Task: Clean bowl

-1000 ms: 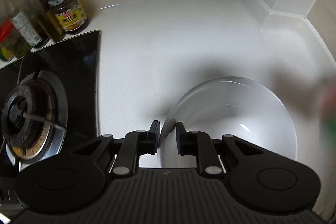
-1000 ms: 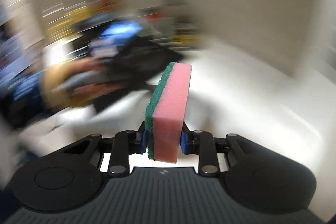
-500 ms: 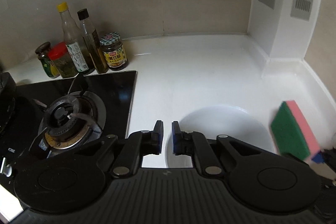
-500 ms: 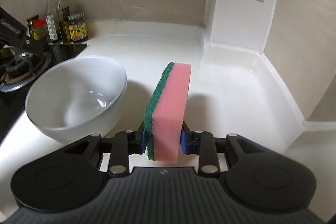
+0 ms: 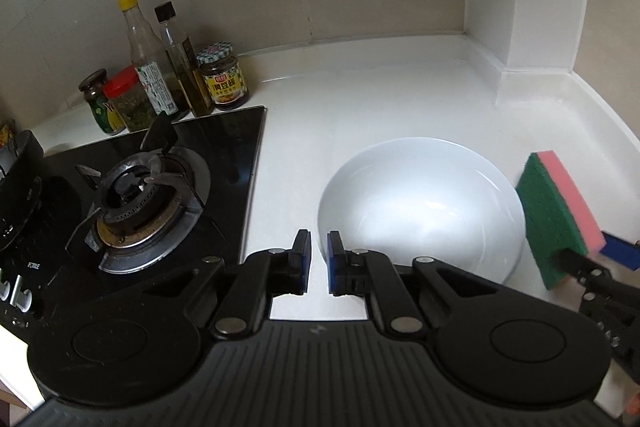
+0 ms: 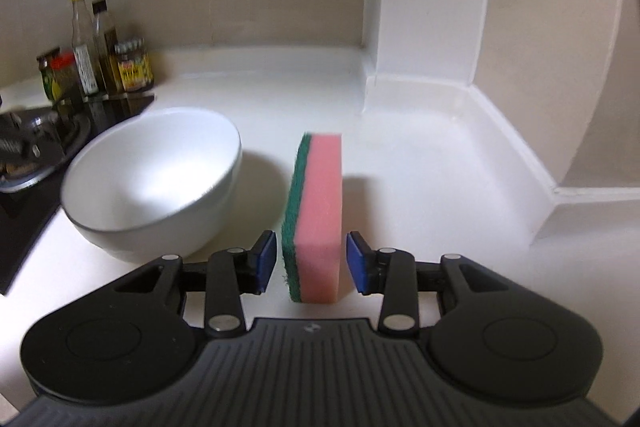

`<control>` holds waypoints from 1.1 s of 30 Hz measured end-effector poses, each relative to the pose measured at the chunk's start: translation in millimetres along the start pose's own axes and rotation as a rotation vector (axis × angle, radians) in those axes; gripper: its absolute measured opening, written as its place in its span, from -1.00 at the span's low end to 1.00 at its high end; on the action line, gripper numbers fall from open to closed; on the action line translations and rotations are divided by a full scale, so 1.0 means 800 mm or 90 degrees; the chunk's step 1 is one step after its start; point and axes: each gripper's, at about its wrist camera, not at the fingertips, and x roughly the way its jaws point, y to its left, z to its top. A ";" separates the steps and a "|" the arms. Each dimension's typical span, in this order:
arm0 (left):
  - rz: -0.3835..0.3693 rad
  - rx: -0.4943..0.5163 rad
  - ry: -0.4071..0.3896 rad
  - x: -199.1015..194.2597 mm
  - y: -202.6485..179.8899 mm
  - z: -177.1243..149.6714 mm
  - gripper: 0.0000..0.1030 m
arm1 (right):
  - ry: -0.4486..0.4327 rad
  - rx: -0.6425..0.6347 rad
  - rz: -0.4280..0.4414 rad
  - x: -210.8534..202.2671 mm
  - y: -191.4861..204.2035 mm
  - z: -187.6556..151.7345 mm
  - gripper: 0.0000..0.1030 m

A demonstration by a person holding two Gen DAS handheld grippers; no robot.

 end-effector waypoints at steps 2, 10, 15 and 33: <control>-0.014 -0.003 0.001 -0.006 0.001 -0.003 -0.85 | -0.014 0.007 -0.005 -0.012 0.005 -0.003 -0.35; -0.049 0.003 0.010 -0.030 -0.003 -0.031 -0.85 | -0.035 0.018 -0.031 -0.071 0.033 -0.014 -0.35; -0.051 0.002 0.015 -0.046 -0.002 -0.050 -0.85 | -0.016 0.035 -0.026 -0.086 0.044 -0.028 -0.35; -0.006 -0.006 0.027 -0.129 -0.026 -0.129 -0.85 | -0.001 0.007 0.020 -0.176 0.044 -0.079 -0.35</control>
